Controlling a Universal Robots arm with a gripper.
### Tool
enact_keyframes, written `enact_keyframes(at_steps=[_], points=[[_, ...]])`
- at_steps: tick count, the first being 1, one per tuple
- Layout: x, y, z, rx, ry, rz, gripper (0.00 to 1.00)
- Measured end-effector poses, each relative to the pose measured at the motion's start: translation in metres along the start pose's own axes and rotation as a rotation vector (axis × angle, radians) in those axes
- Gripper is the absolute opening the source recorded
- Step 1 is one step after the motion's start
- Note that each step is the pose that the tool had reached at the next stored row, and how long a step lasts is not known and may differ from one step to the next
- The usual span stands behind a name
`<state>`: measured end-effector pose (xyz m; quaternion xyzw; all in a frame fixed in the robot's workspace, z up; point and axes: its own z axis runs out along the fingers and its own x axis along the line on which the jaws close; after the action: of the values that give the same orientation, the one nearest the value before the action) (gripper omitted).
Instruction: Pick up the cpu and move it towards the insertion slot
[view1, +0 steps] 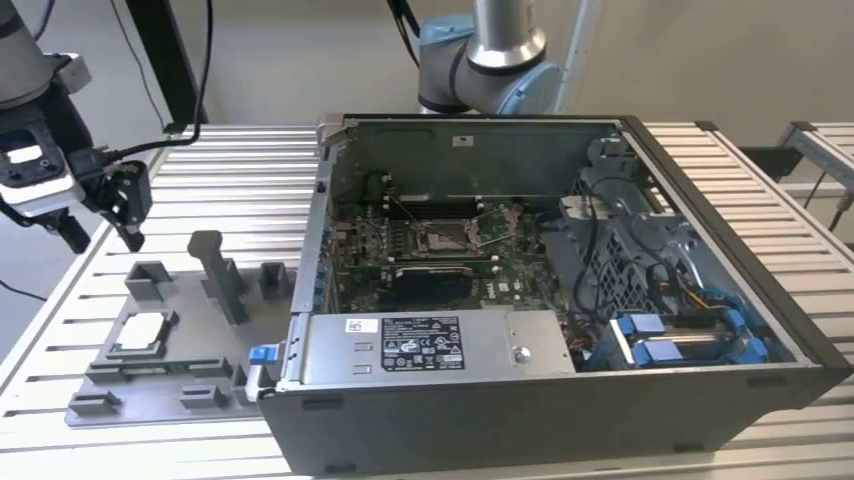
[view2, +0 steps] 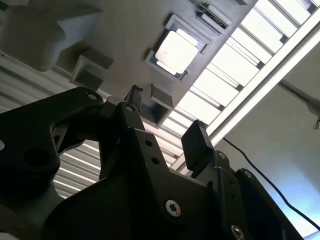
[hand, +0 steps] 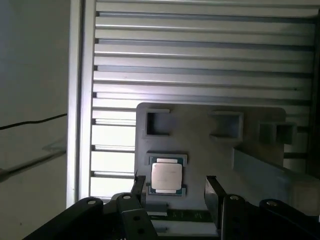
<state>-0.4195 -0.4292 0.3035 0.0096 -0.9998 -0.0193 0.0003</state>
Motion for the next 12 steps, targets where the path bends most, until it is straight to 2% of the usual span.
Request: enact_keyframes(at_steps=[5,12], points=[[0.0006,-0.0006,0.0091,-0.0001,-0.0001,0.000,1.00],[0.0008,-0.0055,0.0216,-0.0001,0.0000,0.000,1.00]])
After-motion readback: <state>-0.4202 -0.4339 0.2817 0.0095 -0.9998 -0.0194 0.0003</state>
